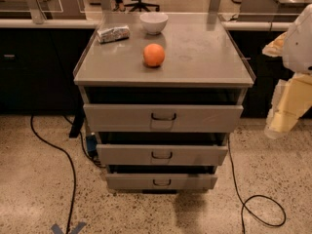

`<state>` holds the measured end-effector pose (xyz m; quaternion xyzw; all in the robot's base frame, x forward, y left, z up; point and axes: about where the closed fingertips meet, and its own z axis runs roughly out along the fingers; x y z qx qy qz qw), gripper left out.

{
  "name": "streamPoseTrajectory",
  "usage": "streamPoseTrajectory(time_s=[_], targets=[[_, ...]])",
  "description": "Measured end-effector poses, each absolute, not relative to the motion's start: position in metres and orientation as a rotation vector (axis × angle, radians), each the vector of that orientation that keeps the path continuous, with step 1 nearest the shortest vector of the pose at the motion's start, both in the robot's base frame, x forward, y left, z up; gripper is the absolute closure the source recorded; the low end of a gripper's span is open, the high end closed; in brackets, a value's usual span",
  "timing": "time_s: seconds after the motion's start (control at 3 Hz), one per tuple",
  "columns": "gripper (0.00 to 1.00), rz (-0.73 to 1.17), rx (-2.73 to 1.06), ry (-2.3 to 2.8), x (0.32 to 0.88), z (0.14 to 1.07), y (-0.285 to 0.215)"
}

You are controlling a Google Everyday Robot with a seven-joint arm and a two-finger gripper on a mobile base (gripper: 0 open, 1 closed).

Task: Open middle drawer

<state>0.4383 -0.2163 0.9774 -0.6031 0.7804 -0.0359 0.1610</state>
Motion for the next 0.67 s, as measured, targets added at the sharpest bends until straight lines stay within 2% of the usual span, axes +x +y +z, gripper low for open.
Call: streamPoseTrajectory(time_s=[0.33, 0.67], targets=[[0.0, -0.102, -1.722, 2.228, 0.438, 0.977, -0.216], [0.0, -0.025, -1.715, 2.22, 0.435, 0.952, -0.212]])
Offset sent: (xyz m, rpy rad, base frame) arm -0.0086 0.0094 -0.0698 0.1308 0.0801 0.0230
